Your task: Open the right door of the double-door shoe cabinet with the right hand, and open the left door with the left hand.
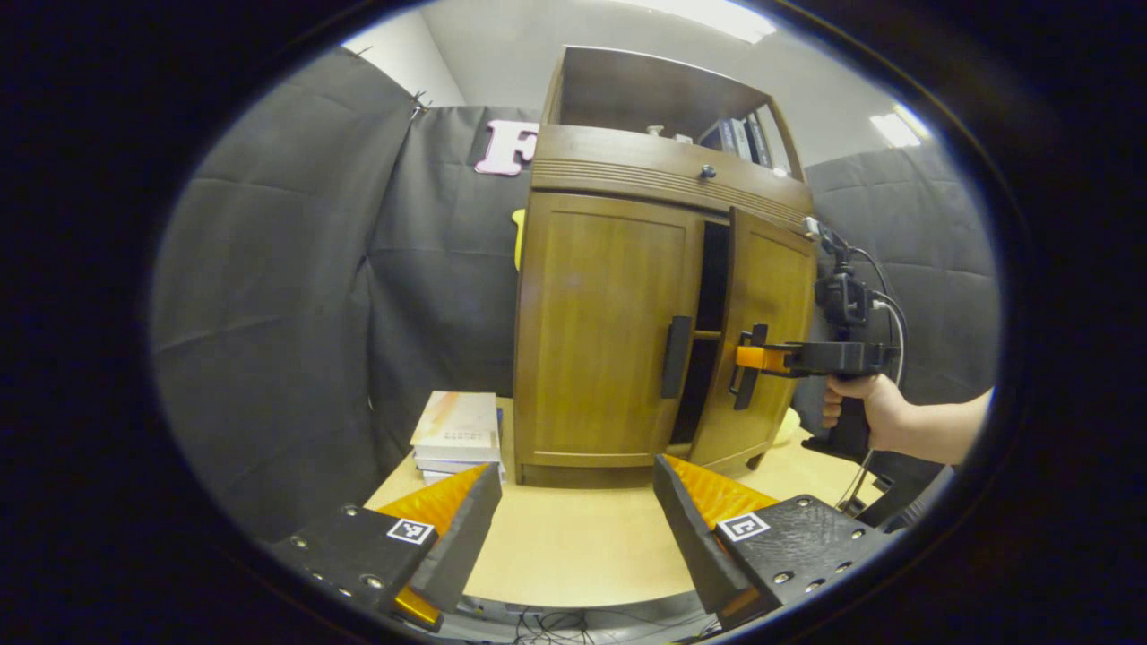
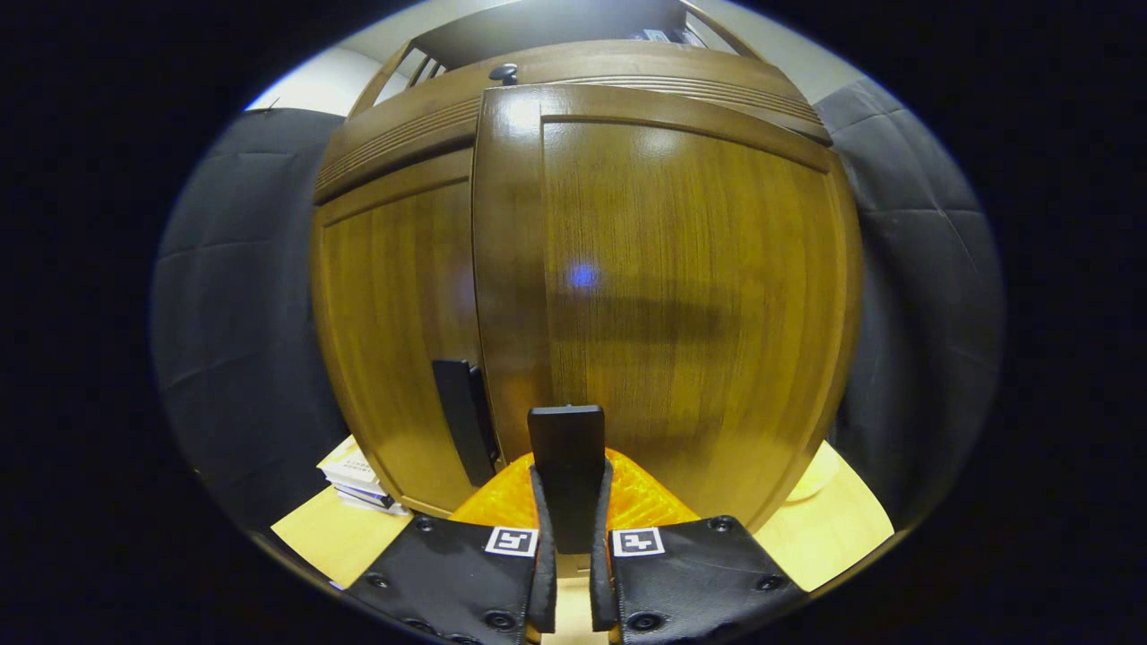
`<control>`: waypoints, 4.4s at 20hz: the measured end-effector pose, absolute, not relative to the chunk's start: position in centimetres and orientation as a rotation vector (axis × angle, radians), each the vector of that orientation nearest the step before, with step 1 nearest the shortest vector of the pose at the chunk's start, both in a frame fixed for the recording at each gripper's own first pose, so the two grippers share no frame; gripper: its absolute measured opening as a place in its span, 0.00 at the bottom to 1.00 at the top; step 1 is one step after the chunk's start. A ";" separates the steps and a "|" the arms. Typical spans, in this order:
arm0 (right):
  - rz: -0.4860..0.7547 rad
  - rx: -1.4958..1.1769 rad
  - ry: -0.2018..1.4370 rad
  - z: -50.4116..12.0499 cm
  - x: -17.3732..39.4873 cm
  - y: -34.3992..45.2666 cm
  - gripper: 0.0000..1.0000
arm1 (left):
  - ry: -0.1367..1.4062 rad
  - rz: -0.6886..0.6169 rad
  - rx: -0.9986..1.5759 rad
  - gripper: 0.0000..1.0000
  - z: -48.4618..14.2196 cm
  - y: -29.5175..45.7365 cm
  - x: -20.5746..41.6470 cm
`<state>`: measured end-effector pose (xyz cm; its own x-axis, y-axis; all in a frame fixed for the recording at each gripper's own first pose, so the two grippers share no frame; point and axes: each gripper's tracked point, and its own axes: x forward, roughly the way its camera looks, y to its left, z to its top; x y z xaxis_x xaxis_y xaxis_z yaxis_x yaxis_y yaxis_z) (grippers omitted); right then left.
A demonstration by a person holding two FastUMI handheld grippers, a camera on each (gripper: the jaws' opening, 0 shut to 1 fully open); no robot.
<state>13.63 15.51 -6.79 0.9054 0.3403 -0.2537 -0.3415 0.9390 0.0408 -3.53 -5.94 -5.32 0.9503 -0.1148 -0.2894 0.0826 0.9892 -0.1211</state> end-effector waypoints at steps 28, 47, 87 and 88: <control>0.563 0.051 0.279 -8.2 3.0 0.1 0.16 | 0.256 0.034 -0.103 1.00 -0.4 -22.5 -5.0; 0.501 0.133 0.221 -8.7 4.1 -11.3 0.15 | 0.254 0.060 -0.024 1.00 0.7 -27.8 -8.9; -0.230 0.064 0.240 -8.5 -6.7 -14.8 0.98 | 0.166 -0.113 0.072 0.89 -2.9 -24.7 24.9; -0.234 0.064 0.243 -8.5 -6.7 -14.6 0.98 | 0.170 -0.125 0.063 0.84 -3.2 -25.0 25.0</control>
